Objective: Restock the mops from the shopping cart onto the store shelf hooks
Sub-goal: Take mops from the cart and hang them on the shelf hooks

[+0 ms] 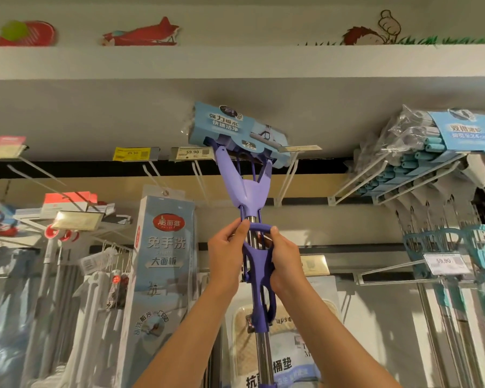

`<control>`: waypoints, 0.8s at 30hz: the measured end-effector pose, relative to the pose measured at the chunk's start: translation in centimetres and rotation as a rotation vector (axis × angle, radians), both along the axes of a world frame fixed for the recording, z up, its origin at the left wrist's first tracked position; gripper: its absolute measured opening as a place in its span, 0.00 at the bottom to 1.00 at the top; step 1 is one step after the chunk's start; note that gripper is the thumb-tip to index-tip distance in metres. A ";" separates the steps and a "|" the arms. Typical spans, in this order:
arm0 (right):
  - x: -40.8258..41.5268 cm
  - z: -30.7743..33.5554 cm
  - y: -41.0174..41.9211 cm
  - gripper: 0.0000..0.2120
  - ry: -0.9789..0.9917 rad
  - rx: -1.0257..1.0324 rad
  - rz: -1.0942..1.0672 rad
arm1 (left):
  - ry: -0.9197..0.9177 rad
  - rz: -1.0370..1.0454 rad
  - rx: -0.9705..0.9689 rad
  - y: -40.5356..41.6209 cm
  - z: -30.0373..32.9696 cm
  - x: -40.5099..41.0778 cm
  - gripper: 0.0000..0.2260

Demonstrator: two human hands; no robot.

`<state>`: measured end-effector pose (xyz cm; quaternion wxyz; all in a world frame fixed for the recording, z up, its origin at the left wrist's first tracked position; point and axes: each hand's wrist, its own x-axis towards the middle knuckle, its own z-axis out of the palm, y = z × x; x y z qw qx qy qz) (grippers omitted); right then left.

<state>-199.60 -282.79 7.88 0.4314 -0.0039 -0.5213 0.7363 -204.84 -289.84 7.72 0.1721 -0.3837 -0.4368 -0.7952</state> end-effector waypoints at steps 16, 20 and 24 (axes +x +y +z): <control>-4.0 0.1 0.6 0.17 -0.038 0.023 -0.102 | -0.179 -0.021 -0.025 1.6 -0.2 -2.8 0.14; -5.2 -0.4 0.6 0.18 -0.014 0.090 -0.187 | -0.201 -0.001 -0.015 2.0 -0.6 -3.6 0.14; -7.0 -1.1 0.3 0.19 0.030 0.137 -0.276 | -0.190 0.024 -0.009 2.3 -1.1 -5.1 0.15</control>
